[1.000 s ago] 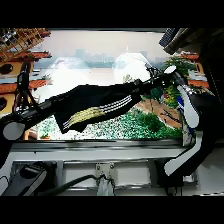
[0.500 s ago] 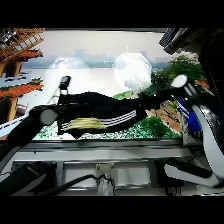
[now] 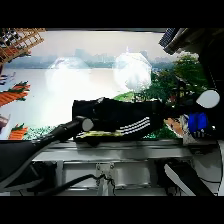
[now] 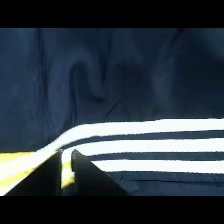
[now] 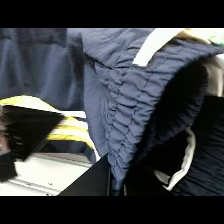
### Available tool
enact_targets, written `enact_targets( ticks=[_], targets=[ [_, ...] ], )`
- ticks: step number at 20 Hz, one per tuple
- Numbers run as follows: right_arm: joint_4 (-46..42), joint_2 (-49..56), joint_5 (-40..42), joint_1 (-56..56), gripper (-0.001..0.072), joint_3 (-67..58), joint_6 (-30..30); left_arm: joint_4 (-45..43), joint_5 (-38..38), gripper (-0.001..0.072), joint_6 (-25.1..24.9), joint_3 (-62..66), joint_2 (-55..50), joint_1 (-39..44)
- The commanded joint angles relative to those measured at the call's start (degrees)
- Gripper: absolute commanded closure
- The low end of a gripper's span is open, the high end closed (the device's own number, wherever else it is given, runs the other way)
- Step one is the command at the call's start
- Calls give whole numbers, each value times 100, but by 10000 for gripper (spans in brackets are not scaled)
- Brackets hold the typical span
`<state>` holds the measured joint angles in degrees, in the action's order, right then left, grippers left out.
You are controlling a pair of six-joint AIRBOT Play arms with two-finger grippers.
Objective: Fold the clothes and pants, and hang the long-sleeved shirts on hangers.
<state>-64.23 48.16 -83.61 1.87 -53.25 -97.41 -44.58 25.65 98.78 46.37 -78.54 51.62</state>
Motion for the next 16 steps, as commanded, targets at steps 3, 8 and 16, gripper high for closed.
enact_targets(
  ticks=[3,8,16],
  targets=[
    [-201,-612,-321,4,683,15,-372,1032,-678,695,-35,90,-479,763],
    [223,-702,-422,9,683,15,-442,1178,-680,695,-46,404,-872,990],
    [238,-898,-636,9,683,4,-520,1327,-369,694,-142,588,-1071,890]
  ],
)
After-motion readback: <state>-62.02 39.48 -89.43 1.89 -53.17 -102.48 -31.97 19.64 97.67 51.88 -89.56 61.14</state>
